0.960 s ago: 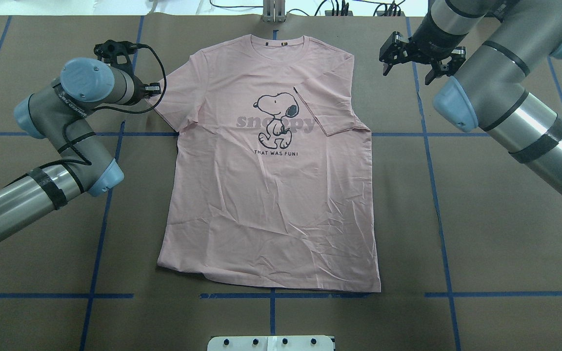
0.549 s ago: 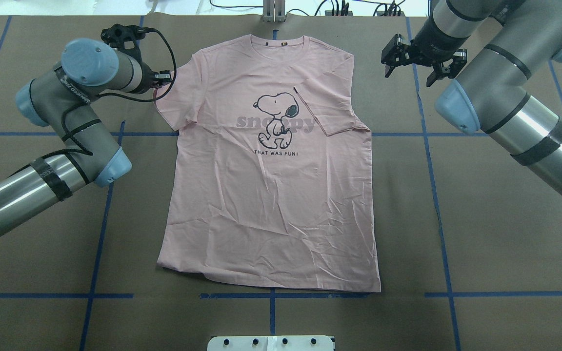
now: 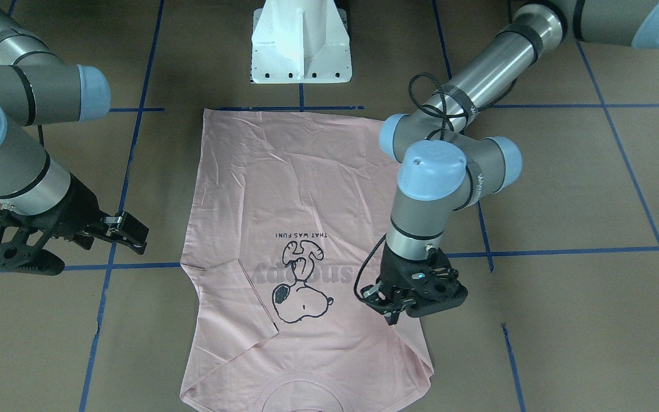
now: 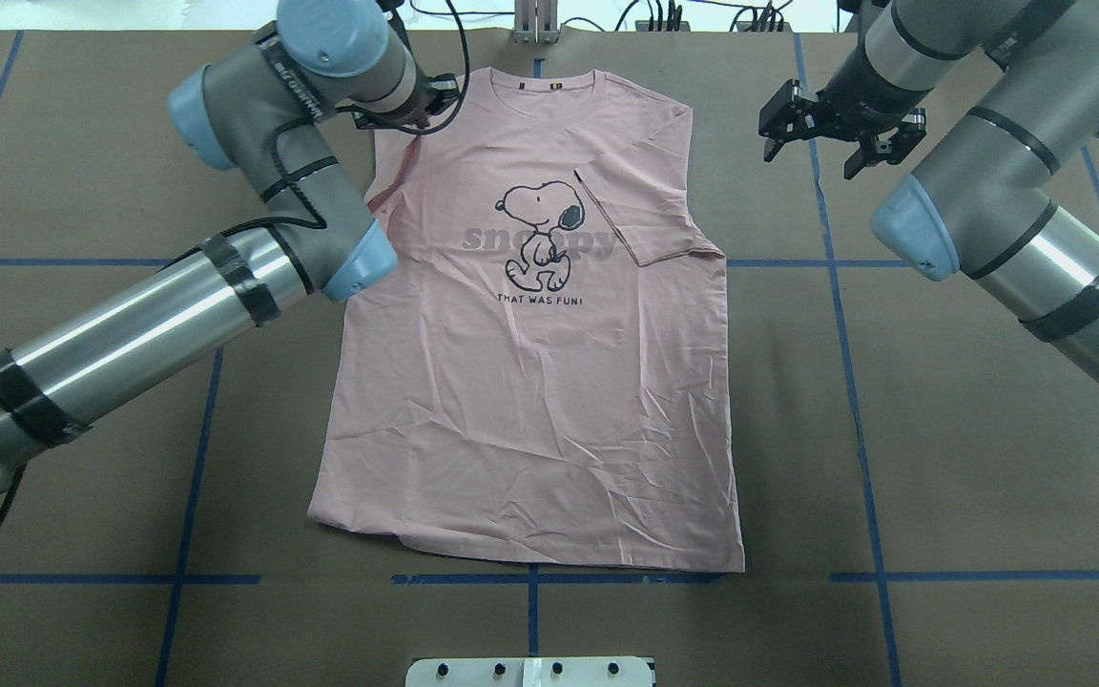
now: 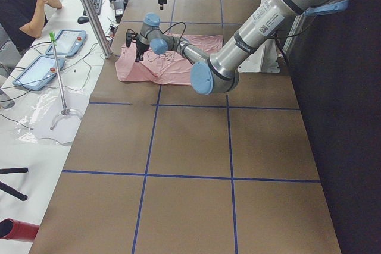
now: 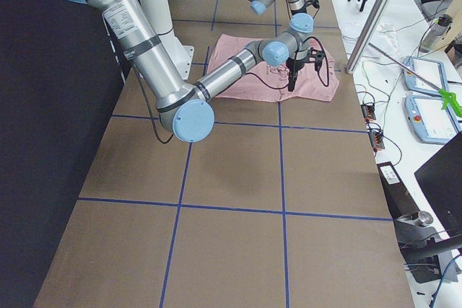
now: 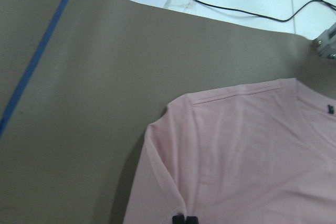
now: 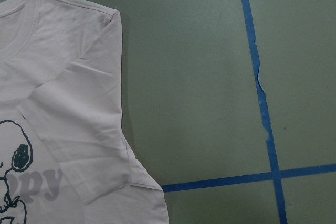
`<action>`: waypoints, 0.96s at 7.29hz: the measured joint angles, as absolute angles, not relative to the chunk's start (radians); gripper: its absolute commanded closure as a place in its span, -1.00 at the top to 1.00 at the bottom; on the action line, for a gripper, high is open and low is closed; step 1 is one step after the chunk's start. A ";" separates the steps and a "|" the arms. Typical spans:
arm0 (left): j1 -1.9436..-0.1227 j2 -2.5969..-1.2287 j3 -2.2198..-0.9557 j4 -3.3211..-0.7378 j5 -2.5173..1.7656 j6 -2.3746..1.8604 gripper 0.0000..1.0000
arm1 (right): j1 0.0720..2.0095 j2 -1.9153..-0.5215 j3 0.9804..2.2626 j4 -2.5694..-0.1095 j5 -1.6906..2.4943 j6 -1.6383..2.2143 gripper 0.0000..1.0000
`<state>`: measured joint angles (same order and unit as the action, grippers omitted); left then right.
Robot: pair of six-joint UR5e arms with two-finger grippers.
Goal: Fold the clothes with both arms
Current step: 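Grasp the sleeve nearest the left gripper and fold it inward onto the shirt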
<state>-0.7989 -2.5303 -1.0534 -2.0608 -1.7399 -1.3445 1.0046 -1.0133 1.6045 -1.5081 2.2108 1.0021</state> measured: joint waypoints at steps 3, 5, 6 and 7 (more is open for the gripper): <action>-0.755 -2.589 -0.966 -2.080 -1.722 -1.401 1.00 | 1.004 -1.027 1.612 -1.505 2.206 1.004 1.00; -0.728 -2.571 -0.972 -2.147 -1.708 -1.403 1.00 | 1.003 -1.030 1.614 -1.505 2.199 1.007 1.00; -0.725 -2.562 -0.993 -2.160 -1.708 -1.407 1.00 | 1.003 -1.030 1.616 -1.505 2.189 1.007 1.00; -0.725 -2.540 -1.039 -2.160 -1.713 -1.407 1.00 | 1.000 -1.030 1.624 -1.505 2.173 1.010 1.00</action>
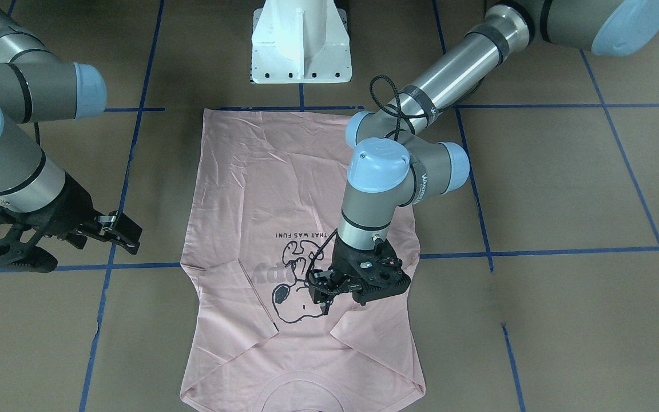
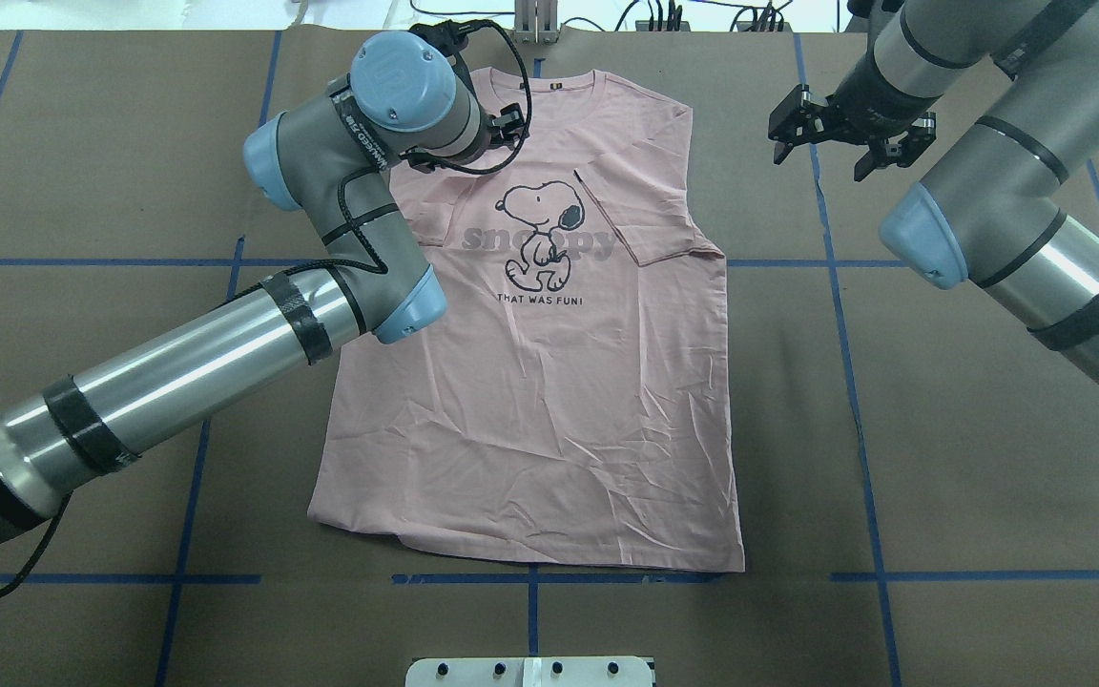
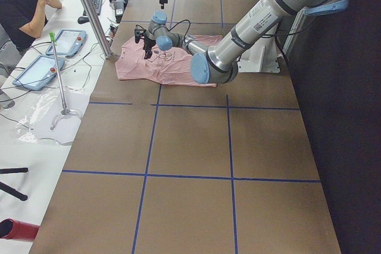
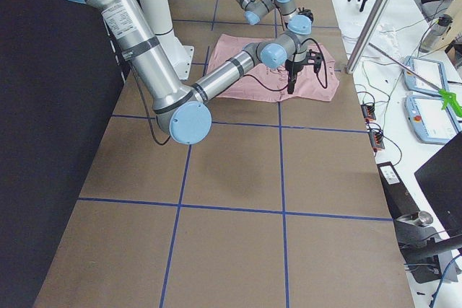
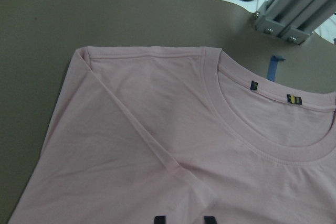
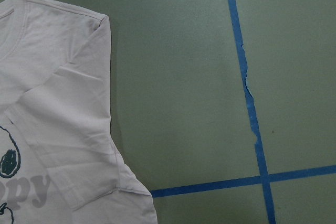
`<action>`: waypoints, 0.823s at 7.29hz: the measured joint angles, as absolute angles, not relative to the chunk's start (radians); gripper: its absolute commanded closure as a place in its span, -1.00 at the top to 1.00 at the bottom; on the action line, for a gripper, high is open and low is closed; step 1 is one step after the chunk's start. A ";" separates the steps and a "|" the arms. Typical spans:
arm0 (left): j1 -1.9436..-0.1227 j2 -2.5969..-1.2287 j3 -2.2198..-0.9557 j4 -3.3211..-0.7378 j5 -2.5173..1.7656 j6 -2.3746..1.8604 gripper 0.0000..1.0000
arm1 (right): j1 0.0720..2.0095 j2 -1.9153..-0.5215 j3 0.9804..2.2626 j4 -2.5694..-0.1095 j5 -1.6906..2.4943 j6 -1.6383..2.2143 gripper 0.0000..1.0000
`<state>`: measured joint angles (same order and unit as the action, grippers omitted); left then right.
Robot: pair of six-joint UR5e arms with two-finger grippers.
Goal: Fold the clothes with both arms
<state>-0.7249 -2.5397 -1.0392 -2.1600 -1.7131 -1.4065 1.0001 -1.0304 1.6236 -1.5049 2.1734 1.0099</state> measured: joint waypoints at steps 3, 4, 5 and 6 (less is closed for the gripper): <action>-0.726 -2.328 -1.399 -2.020 -1.797 -1.363 1.00 | 0.914 -1.138 1.796 -1.505 2.090 1.065 1.00; -0.727 -2.269 -1.527 -1.918 -1.823 -1.300 1.00 | 0.858 -1.195 1.875 -1.505 2.037 1.116 1.00; -0.727 -2.201 -1.644 -1.851 -1.835 -1.247 1.00 | 0.802 -1.247 1.937 -1.496 1.997 1.162 1.00; -0.725 -2.123 -1.754 -1.820 -1.840 -1.222 1.00 | 0.744 -1.311 1.980 -1.437 1.960 1.218 1.00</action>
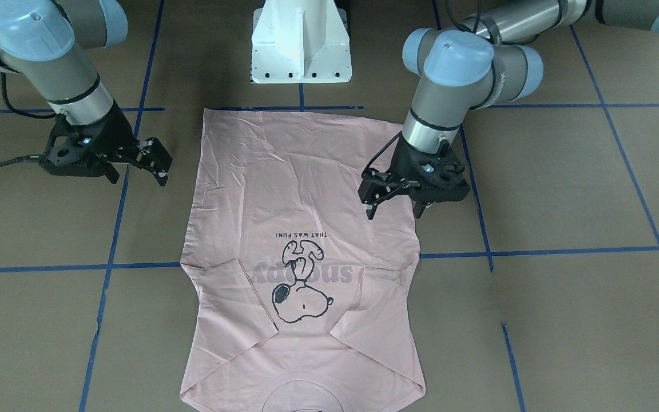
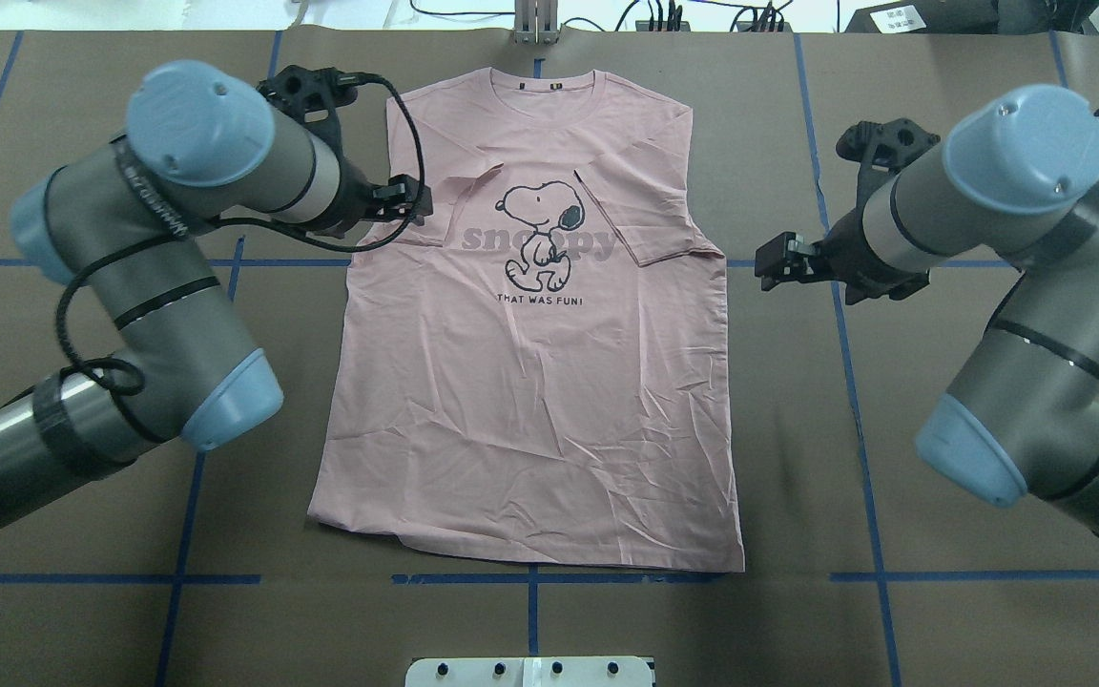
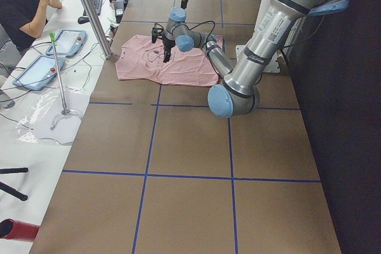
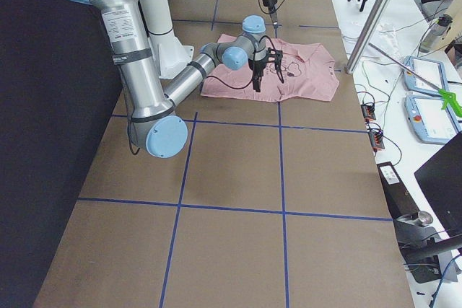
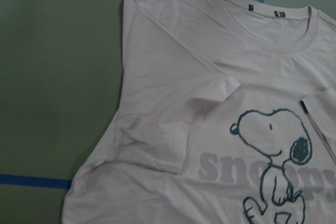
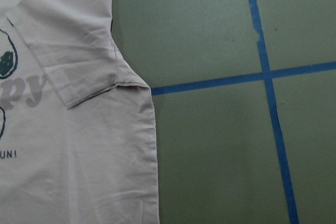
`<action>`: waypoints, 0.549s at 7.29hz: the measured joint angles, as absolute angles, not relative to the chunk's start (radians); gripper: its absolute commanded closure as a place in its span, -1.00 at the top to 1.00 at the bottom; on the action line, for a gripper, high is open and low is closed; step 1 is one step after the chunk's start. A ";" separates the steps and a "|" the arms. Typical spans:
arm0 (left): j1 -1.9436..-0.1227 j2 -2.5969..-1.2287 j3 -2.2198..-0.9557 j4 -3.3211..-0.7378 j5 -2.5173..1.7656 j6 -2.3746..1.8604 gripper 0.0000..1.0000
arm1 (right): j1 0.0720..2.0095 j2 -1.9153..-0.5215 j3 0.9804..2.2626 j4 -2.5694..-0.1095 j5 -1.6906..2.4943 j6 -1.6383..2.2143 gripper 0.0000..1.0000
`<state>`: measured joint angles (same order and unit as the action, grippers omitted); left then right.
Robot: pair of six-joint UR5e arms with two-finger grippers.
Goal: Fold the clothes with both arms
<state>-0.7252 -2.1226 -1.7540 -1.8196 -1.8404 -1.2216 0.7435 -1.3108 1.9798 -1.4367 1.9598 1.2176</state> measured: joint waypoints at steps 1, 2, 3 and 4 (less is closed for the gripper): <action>-0.722 -2.068 -1.829 -1.807 -1.844 -1.212 1.00 | 0.671 -1.392 2.008 -1.330 1.899 1.285 1.00; -0.718 -2.045 -1.859 -1.804 -1.847 -1.210 1.00 | 0.590 -1.458 2.033 -1.253 1.825 1.342 1.00; -0.716 -2.035 -1.866 -1.806 -1.849 -1.209 1.00 | 0.507 -1.494 2.055 -1.221 1.754 1.397 1.00; -0.715 -2.031 -1.866 -1.808 -1.850 -1.209 1.00 | 0.422 -1.510 2.067 -1.211 1.684 1.456 1.00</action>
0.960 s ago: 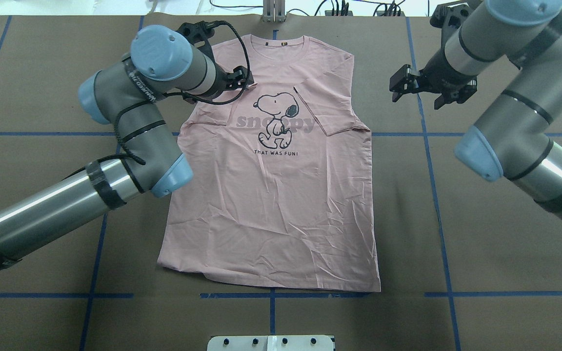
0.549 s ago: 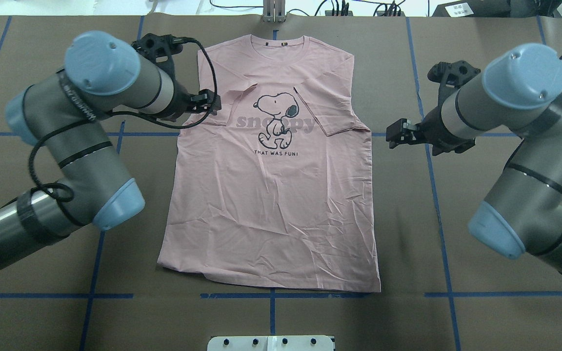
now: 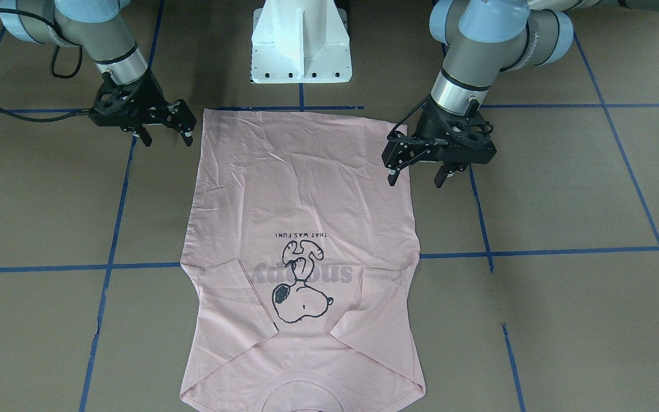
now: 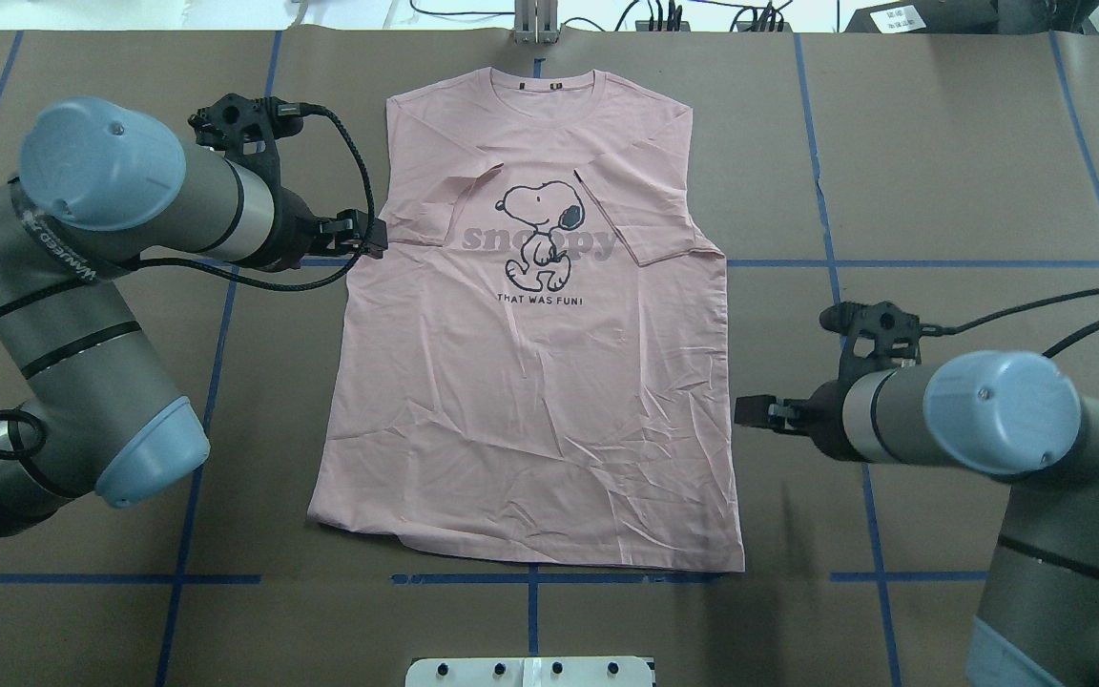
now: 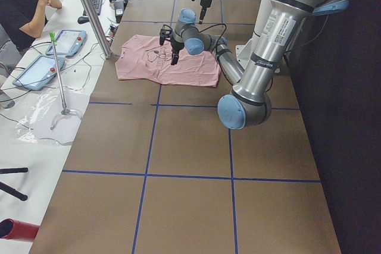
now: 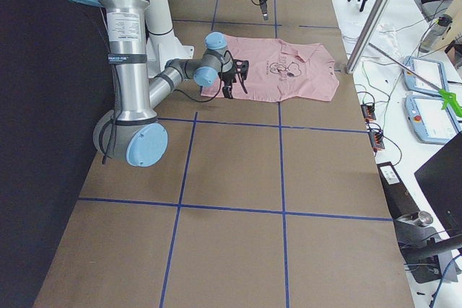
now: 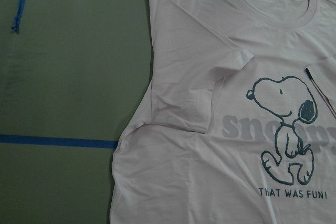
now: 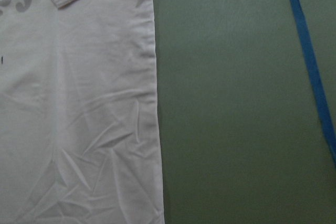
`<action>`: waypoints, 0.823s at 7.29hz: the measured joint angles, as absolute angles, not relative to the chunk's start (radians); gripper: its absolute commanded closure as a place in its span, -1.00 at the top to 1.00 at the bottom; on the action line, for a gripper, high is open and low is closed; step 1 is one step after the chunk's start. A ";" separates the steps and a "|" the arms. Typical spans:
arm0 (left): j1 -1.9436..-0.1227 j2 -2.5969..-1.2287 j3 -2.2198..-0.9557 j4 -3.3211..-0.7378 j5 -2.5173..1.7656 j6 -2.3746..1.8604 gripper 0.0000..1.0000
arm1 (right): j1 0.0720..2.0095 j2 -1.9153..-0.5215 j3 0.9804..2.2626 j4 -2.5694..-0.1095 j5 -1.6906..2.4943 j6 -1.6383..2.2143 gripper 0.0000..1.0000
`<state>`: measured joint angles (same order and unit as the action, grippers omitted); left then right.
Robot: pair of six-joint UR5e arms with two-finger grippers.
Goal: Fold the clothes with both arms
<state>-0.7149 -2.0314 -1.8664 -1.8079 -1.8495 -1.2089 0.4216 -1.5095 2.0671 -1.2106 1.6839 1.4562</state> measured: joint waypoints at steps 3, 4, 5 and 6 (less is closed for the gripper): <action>-0.714 -2.029 -1.862 -1.814 -1.850 -1.209 1.00 | 0.241 -1.448 2.074 -1.356 1.541 1.538 1.00; -0.713 -2.028 -1.861 -1.814 -1.850 -1.209 1.00 | 0.203 -1.429 2.062 -1.385 1.520 1.543 1.00; -0.713 -2.027 -1.859 -1.815 -1.850 -1.209 1.00 | 0.179 -1.421 2.052 -1.396 1.512 1.544 0.99; -0.713 -2.025 -1.858 -1.816 -1.850 -1.209 1.00 | 0.168 -1.417 2.046 -1.400 1.512 1.544 0.99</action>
